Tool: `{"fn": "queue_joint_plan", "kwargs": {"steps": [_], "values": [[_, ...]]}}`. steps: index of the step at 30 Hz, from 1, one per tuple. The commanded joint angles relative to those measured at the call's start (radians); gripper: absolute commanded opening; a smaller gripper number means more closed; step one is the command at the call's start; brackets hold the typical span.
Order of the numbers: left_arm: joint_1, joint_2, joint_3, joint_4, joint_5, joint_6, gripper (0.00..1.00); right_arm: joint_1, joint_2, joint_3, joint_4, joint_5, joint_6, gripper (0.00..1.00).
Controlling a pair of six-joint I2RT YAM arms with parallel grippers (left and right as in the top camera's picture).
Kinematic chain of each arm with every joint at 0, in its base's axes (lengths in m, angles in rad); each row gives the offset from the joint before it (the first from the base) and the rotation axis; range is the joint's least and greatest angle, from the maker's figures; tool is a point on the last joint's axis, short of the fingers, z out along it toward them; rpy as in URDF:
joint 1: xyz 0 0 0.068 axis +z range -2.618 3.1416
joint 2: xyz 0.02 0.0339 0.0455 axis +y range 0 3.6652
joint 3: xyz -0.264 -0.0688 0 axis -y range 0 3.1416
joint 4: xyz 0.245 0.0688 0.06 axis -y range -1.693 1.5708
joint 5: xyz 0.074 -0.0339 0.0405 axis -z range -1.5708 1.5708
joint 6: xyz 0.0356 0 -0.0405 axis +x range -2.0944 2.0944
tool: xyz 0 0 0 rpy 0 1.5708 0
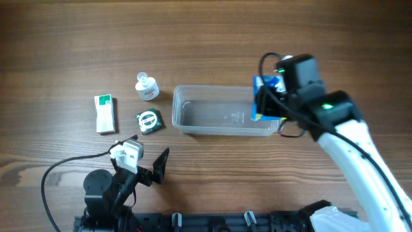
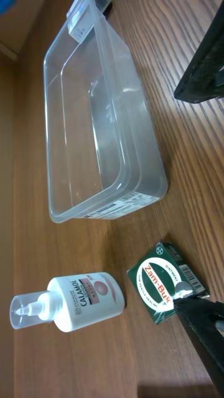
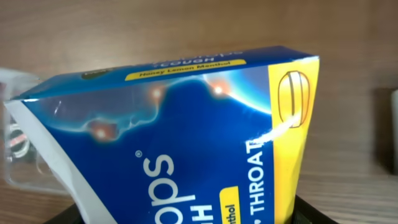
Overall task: Pack container
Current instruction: 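Carry the Vicks pack into the clear container and release it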
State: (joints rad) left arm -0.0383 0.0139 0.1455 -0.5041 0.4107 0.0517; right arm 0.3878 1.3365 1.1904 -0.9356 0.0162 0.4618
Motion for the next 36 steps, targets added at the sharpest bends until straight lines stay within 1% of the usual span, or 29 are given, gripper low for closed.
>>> {"fn": "queue_joint_plan", "kwargs": {"steps": [1,3,7,14,15,17,19,22,25,26,30,32,34,35,36], "values": [[-0.005,-0.009,-0.003,0.003,0.012,0.016,1.00,0.036,0.118,-0.027,0.038,0.064,0.111,0.66],[-0.005,-0.009,-0.003,0.003,0.012,0.016,1.00,0.036,0.220,-0.027,0.076,0.079,0.114,0.66],[-0.005,-0.009,-0.003,0.003,0.012,0.016,1.00,0.037,0.330,-0.027,0.076,0.082,0.114,0.66],[-0.005,-0.009,-0.003,0.003,0.012,0.016,1.00,0.037,0.467,-0.027,0.074,0.100,0.117,0.71],[-0.005,-0.009,-0.003,0.003,0.012,0.016,1.00,0.037,0.472,-0.027,0.071,0.100,0.118,0.73],[-0.005,-0.009,-0.003,0.003,0.012,0.016,1.00,0.037,0.465,-0.027,0.060,0.100,0.117,0.81],[-0.005,-0.009,-0.003,0.003,0.012,0.016,1.00,0.037,0.447,-0.024,0.051,0.102,0.111,0.82],[-0.005,-0.009,-0.003,0.003,0.012,0.016,1.00,0.037,0.379,-0.007,0.025,0.128,0.085,0.82],[-0.005,-0.009,-0.003,0.003,0.012,0.016,1.00,0.035,0.249,0.023,0.007,0.130,0.035,0.81],[-0.005,-0.009,-0.003,0.003,0.012,0.016,1.00,0.035,0.208,0.028,0.007,0.130,0.034,0.82],[-0.005,-0.009,-0.003,0.003,0.012,0.016,1.00,0.002,0.011,0.036,0.003,0.168,0.035,0.82],[-0.005,-0.009,-0.003,0.003,0.012,0.016,1.00,-0.080,-0.076,0.035,-0.017,0.171,0.027,0.87],[-0.005,-0.009,-0.003,0.003,0.012,0.016,1.00,-0.190,-0.121,0.035,-0.043,0.171,-0.032,0.96],[-0.005,-0.009,-0.003,0.003,0.012,0.016,1.00,-0.289,-0.129,0.033,-0.058,0.171,-0.094,1.00],[-0.005,-0.009,-0.003,0.003,0.012,0.016,1.00,-0.363,-0.124,0.026,-0.059,0.171,-0.147,1.00]]}}
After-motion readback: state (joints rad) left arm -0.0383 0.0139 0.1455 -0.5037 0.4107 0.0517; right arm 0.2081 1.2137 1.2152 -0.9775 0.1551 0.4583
